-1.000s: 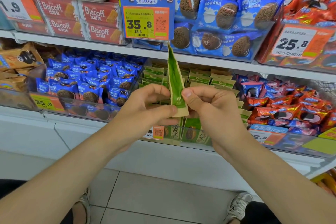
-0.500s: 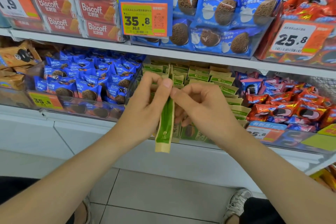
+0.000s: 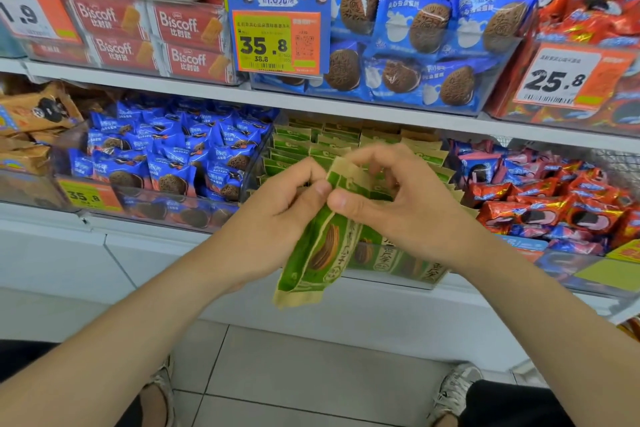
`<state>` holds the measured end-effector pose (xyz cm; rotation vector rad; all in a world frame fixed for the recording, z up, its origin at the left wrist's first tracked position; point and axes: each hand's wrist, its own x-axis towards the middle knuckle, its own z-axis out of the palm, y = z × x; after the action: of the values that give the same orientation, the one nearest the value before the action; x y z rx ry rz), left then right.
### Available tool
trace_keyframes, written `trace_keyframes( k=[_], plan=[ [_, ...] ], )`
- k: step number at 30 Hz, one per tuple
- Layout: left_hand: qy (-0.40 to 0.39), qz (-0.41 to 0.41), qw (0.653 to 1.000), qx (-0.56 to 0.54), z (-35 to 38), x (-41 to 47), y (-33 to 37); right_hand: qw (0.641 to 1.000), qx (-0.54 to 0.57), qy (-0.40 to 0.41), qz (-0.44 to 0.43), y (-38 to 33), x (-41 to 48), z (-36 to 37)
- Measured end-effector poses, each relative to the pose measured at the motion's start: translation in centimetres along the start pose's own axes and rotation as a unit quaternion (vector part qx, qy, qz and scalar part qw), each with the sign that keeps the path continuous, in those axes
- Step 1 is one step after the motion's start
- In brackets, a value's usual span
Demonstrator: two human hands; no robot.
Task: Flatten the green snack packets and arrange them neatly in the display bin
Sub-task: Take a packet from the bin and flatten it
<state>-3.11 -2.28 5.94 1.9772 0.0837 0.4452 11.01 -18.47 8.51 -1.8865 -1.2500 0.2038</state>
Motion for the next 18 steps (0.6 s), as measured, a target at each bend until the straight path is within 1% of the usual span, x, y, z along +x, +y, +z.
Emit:
trace_keyframes(
  k=[2, 4, 6, 7, 9, 10, 11, 13, 15, 17, 18],
  plan=[
    [-0.032, 0.005, 0.999, 0.014, 0.3, -0.3, -0.3, 0.999, -0.004, -0.033, -0.009, 0.7, 0.1, -0.3],
    [-0.046, -0.026, 0.999, -0.01, 0.9, -0.5, -0.3, 0.998, 0.022, -0.049, -0.023, 1.3, 0.2, -0.3],
    [-0.063, -0.086, 0.994, -0.039, 1.2, -0.6, -0.2, 0.998, -0.015, -0.031, -0.057, 1.7, 0.3, -0.3],
    [-0.088, -0.105, 0.99, -0.046, 1.0, -0.6, -0.2, 0.996, -0.051, -0.013, -0.077, 1.9, 0.3, -0.4],
    [-0.152, -0.105, 0.981, -0.056, 0.7, -0.6, -0.4, 0.99, -0.101, 0.022, -0.099, 1.9, 0.1, -0.7],
    [-0.171, -0.099, 0.979, -0.056, 0.6, -0.6, -0.4, 0.989, -0.105, 0.035, -0.095, 1.9, 0.0, -0.8],
    [-0.173, -0.094, 0.979, -0.05, 0.4, -0.5, -0.5, 0.991, -0.095, 0.048, -0.082, 1.8, -0.1, -1.0],
    [-0.145, -0.082, 0.985, -0.047, -0.1, -0.1, -0.6, 0.997, -0.041, 0.06, -0.028, 1.6, 0.0, -1.3],
    [-0.088, -0.069, 0.992, -0.062, -0.4, 0.3, -0.3, 0.998, 0.04, 0.028, 0.03, 1.3, 0.2, -1.7],
    [-0.036, -0.069, 0.994, -0.075, -0.7, 0.9, 0.4, 0.986, 0.149, 0.001, 0.073, 1.0, 0.5, -1.9],
    [-0.017, -0.072, 0.994, -0.075, -0.9, 1.3, 0.8, 0.98, 0.182, 0.015, 0.084, 0.9, 0.7, -2.1]
  ],
)
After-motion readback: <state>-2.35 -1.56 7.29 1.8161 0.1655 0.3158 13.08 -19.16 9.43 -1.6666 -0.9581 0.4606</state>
